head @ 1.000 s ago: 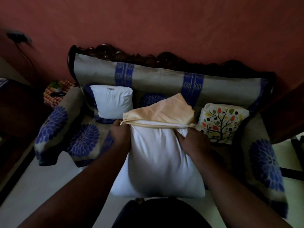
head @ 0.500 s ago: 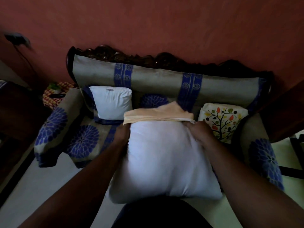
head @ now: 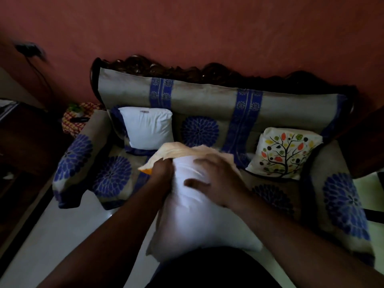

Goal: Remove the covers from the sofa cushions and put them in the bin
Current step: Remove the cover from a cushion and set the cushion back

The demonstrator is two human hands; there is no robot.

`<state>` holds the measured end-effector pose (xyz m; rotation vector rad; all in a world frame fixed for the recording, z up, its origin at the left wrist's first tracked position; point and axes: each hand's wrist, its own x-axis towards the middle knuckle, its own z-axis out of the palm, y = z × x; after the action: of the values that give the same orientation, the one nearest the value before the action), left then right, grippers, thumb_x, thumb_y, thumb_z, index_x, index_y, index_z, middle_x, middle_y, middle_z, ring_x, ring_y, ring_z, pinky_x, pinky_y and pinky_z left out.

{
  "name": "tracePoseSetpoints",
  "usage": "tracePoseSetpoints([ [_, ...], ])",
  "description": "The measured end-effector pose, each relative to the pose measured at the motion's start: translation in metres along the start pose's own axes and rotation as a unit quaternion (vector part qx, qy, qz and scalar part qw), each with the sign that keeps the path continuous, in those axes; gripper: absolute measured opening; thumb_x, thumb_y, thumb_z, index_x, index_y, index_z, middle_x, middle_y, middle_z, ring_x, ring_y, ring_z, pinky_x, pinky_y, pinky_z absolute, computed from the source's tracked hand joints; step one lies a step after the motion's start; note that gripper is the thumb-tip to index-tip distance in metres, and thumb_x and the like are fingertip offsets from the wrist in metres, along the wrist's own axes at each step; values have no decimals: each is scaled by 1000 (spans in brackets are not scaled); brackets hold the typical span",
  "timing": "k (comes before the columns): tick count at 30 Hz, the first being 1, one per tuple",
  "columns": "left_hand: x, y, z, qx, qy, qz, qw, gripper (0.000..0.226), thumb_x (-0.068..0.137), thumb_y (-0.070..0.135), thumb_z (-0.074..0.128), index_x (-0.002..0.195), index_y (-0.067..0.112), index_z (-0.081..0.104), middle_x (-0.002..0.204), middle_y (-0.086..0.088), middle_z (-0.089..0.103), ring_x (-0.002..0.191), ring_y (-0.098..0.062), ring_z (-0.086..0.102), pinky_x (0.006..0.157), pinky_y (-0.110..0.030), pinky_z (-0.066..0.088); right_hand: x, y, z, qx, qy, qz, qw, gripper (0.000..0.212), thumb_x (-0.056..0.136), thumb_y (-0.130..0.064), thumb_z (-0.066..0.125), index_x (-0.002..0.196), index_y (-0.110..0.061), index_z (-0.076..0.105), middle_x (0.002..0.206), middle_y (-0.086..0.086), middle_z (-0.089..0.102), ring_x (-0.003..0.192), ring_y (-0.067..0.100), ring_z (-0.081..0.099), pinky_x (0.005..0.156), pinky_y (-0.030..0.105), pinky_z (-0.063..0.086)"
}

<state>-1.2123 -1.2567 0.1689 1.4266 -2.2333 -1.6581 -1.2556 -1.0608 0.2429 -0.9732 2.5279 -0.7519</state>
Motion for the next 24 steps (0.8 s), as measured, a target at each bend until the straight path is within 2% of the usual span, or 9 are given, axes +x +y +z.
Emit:
tracePoseSetpoints([
  [2,-10,11,5,-69,-18,-20,997,34,103,18,46,132,4,60,132,-17,62,124,-35,57,85,-33,48,-2,-19,29,7,-98,50,994,127,51,-100,44,156,-33,20,157,-1,23,142,25,26,114,51,33],
  [5,-21,22,5,-124,-45,-20,991,33,103,18,47,130,3,60,122,-9,65,109,-30,64,64,-27,50,7,-14,56,-23,-44,95,994,132,48,-93,56,155,-32,8,148,1,24,135,27,29,104,55,41],
  [9,-19,21,-6,38,-19,142,989,36,100,25,50,129,7,59,119,-15,66,104,-27,62,88,-35,50,16,-4,70,5,-13,101,995,74,85,-53,59,151,-29,34,140,7,45,127,30,45,100,45,45],
  [12,-13,21,-15,380,26,252,890,37,95,30,51,131,20,54,109,-13,69,101,-36,65,75,-41,51,28,10,68,15,1,99,995,36,92,-30,52,125,-18,64,120,12,61,112,35,58,91,40,49],
  [14,-10,20,-26,479,103,341,802,37,88,32,58,123,21,56,101,-7,67,95,-36,62,64,-40,46,31,14,65,11,18,84,996,35,94,-31,47,118,-14,67,117,14,61,107,36,59,86,39,49],
  [16,-4,17,-39,498,157,382,763,40,81,28,65,119,17,57,100,-8,63,89,-37,61,61,-41,46,34,12,57,13,35,60,998,39,97,-29,47,133,-20,63,127,13,55,109,35,58,90,40,50],
  [18,5,9,-44,476,172,385,771,39,79,20,68,116,15,56,102,-11,59,83,-38,61,56,-41,45,41,9,49,1,59,41,997,45,99,-26,50,144,-28,54,132,11,51,108,34,59,90,38,49],
  [21,1,-3,-34,412,151,346,829,32,83,16,66,111,15,52,106,-11,54,78,-39,60,51,-38,40,59,3,36,-11,104,41,994,46,100,-25,49,146,-27,52,131,11,53,109,33,59,87,35,47],
  [24,-8,1,-20,311,132,264,903,15,87,21,61,98,15,53,98,-16,64,83,-41,63,61,-41,45,70,7,28,4,113,36,993,42,99,-27,53,140,-22,59,126,11,59,112,32,59,89,36,47],
])
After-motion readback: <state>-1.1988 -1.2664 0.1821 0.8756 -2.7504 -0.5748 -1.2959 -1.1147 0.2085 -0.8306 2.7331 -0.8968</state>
